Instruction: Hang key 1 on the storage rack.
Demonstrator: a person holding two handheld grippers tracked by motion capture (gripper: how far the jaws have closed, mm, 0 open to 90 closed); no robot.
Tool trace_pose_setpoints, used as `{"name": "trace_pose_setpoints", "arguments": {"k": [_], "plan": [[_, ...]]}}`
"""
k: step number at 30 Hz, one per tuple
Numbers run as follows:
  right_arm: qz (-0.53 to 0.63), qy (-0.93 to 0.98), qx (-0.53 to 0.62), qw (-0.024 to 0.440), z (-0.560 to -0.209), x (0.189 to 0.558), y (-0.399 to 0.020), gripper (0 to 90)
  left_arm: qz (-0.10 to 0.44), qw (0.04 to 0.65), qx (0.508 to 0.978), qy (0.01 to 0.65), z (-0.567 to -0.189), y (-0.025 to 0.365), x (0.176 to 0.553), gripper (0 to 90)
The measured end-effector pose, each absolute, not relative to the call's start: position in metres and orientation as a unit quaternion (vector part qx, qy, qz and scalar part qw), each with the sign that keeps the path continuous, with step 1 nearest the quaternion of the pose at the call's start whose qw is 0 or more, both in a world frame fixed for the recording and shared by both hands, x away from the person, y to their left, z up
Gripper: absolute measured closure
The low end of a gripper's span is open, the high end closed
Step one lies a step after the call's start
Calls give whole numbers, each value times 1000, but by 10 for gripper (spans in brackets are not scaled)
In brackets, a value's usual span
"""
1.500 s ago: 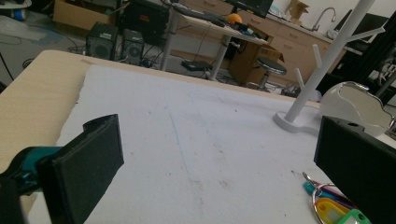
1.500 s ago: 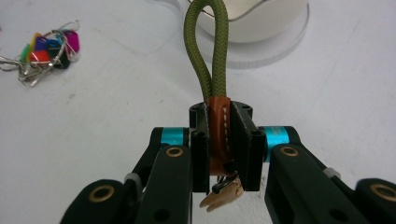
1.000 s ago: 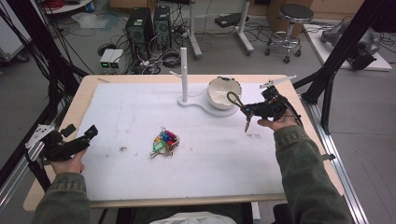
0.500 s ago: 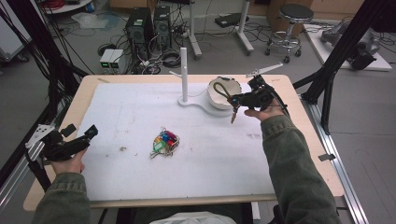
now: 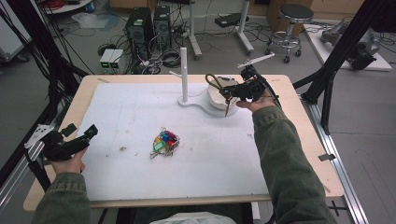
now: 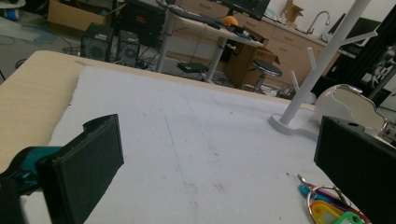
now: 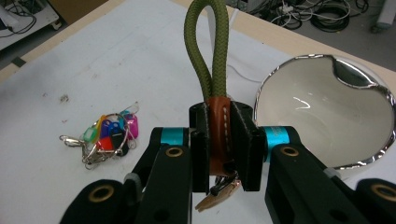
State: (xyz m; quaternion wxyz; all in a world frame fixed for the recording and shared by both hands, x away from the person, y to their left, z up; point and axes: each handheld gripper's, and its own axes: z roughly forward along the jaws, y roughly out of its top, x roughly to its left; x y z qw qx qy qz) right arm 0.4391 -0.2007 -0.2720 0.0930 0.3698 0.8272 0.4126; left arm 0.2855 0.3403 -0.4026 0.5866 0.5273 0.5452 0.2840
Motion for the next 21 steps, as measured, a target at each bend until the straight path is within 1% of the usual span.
{"name": "trace_pose_setpoints", "arguments": {"k": [18, 21], "plan": [[421, 834, 348, 85, -248, 457, -165, 783, 287, 580, 536, 542, -403, 339, 286, 17], [426, 833, 345, 75, -244, 461, -159, 783, 287, 581, 536, 542, -403, 339, 286, 17]]}}
